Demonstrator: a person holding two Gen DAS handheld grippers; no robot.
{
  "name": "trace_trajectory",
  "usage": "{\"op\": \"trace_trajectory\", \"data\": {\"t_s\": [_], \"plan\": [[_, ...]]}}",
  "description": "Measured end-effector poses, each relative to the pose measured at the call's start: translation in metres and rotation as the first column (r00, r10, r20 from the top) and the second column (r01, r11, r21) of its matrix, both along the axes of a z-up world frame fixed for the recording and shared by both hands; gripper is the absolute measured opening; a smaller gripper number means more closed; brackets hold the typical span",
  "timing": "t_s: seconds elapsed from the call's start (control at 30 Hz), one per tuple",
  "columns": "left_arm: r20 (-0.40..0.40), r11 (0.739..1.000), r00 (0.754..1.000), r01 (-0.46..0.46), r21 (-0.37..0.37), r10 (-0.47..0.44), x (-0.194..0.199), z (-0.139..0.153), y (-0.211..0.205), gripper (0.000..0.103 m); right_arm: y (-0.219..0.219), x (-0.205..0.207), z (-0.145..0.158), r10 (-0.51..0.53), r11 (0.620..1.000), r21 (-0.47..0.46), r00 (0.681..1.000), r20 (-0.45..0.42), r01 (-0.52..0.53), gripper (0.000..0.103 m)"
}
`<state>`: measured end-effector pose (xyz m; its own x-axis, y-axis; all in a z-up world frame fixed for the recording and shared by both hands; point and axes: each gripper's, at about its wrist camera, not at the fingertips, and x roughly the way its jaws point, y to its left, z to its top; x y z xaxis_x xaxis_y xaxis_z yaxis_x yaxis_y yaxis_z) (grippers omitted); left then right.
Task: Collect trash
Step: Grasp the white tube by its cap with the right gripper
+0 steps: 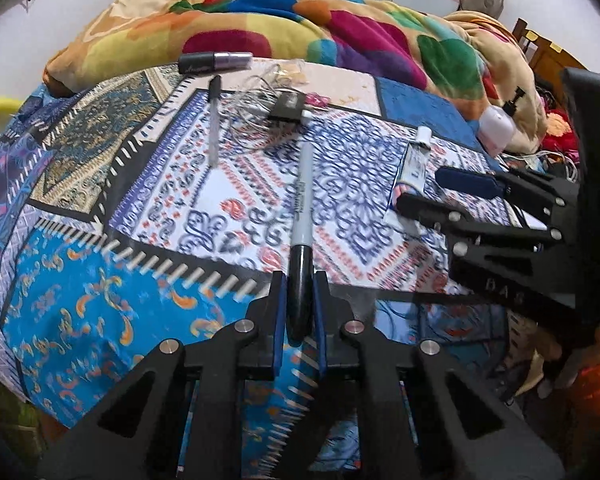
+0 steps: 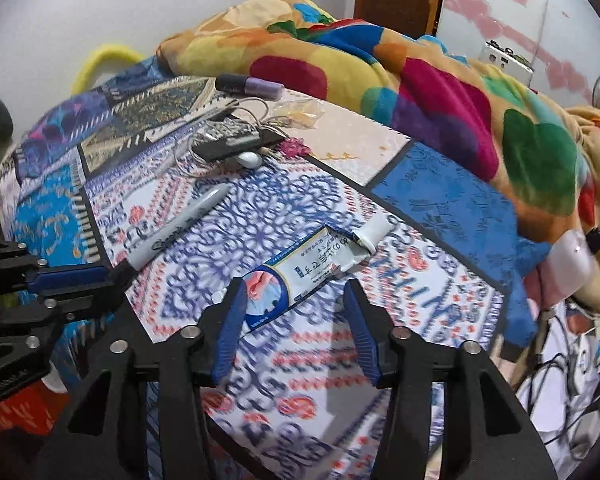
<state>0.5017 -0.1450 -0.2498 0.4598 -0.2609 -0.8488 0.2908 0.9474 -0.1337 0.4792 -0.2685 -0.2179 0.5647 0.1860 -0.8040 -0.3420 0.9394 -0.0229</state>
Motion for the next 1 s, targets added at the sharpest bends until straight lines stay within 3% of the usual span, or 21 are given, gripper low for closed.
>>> {"op": "trace_trajectory", "data": {"t_s": [0.2,0.4,0.53,0.67,0.7,0.73,0.83,0.93,1.0], "plan": [[0.009,1.000,1.000,-0.018,-0.003,0.018,0.002,-0.001,-0.004,0.014,-0.030,0.006,0.002,-0.015,1.000,0.014,0.997,-0.070,0.016,0.041],[0.033,0.999,0.999,-0.030,-0.024,0.031,0.014,-0.002,-0.007,0.015,-0.032,0.020,0.003,-0.020,0.989,0.143,0.991,-0.132,0.039,0.047],[0.053,0.999,0.998,-0.032,-0.013,0.033,0.022,-0.002,-0.012,0.015,-0.018,0.026,0.000,-0.072,0.988,0.131,0.993,-0.094,0.084,0.049],[0.065,0.999,0.997,-0.040,-0.009,0.040,0.026,-0.003,-0.016,0.015,0.000,0.025,-0.005,-0.093,0.995,0.028,0.996,-0.001,0.093,0.049],[0.064,0.999,0.997,-0.038,-0.009,0.039,0.026,-0.003,-0.017,0.015,0.000,0.022,-0.005,-0.096,0.995,0.020,0.995,0.027,0.096,0.045],[0.066,0.999,0.997,-0.039,-0.006,0.039,0.026,-0.003,-0.017,0.015,0.001,0.021,-0.004,-0.087,0.996,0.020,0.996,0.027,0.086,0.032],[0.077,0.999,0.996,-0.034,0.014,0.033,0.025,-0.004,-0.017,0.011,-0.004,0.018,-0.001,-0.092,0.995,0.029,0.996,0.015,0.091,0.007],[0.042,0.999,0.999,-0.026,-0.042,0.028,0.023,-0.003,-0.014,0.010,-0.015,0.016,0.001,-0.081,0.991,0.105,0.996,-0.042,0.085,0.005],[0.046,0.999,0.998,-0.032,-0.041,0.034,0.019,0.000,-0.013,0.010,-0.018,0.016,0.002,-0.083,0.986,0.137,0.995,-0.063,0.091,0.005]]}}
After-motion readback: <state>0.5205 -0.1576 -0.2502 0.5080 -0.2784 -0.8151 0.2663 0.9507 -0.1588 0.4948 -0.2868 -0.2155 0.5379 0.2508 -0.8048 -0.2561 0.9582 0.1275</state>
